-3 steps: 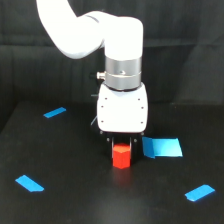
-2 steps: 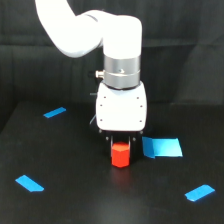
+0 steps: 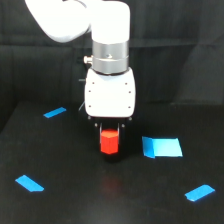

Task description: Pick up the red object from the table

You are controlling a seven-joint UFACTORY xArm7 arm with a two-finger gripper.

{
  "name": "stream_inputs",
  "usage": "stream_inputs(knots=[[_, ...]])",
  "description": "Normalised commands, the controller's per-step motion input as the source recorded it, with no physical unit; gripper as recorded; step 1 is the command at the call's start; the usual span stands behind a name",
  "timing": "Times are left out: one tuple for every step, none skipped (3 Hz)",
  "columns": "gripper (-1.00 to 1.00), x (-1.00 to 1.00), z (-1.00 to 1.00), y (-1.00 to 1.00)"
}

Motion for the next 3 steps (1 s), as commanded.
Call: stream_inputs(knots=[[-1.0, -0.13, 1.0, 0.12], [-1.0, -0.13, 1.0, 0.05], [-0.95, -0.02, 0.94, 0.02]])
